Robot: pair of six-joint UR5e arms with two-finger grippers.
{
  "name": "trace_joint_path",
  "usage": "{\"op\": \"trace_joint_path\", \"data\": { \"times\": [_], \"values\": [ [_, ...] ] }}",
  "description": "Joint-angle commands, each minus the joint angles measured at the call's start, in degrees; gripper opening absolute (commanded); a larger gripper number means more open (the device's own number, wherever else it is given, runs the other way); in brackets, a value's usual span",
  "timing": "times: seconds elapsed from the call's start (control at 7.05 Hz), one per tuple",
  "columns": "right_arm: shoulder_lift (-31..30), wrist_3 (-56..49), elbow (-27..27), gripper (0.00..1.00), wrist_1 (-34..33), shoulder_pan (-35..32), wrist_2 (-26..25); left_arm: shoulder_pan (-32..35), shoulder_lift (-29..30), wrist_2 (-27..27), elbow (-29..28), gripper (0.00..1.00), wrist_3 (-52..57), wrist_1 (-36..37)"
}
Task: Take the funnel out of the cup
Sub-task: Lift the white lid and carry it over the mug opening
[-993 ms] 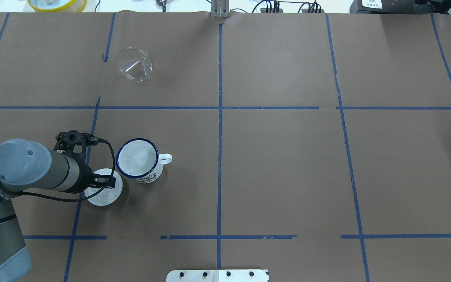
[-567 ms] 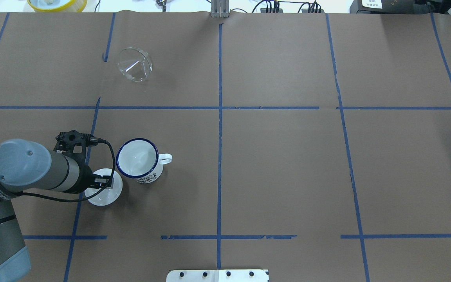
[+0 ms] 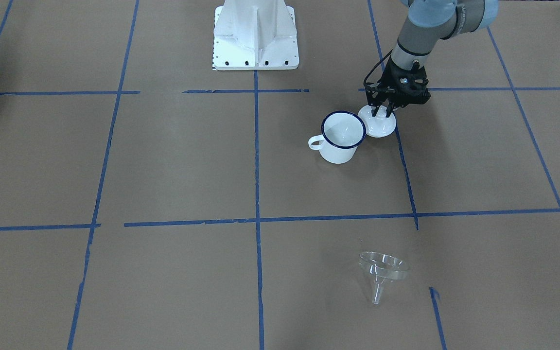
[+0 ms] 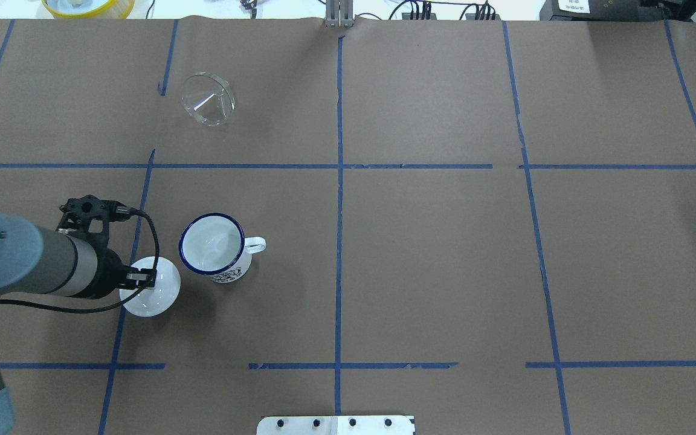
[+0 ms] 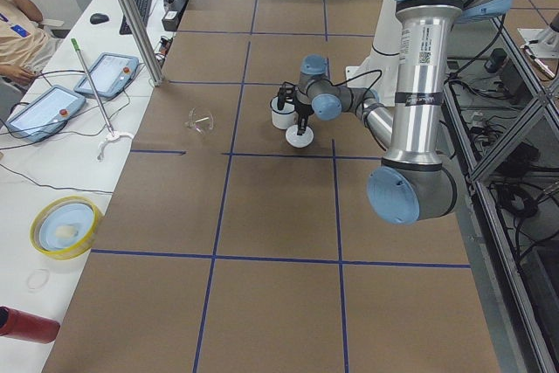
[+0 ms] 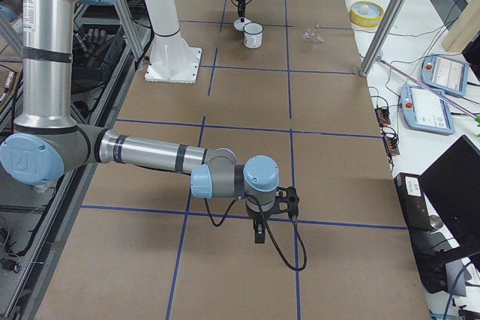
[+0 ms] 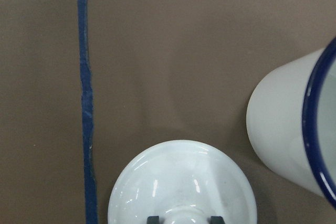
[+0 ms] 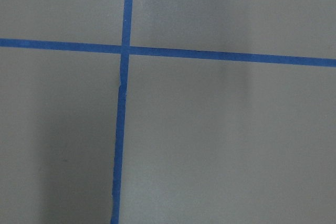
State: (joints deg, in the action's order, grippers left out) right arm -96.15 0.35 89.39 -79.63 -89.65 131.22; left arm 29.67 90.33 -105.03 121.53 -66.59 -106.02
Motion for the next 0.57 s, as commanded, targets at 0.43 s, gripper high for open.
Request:
{"op": "trace_joint_path", "data": {
  "times": [0.43],
  "values": [
    [0.0, 0.0, 0.0, 1.0, 0.0, 0.0, 0.0, 2.8, 18.7, -2.5, 8.6, 0.0, -0.5, 29.7]
  ]
}}
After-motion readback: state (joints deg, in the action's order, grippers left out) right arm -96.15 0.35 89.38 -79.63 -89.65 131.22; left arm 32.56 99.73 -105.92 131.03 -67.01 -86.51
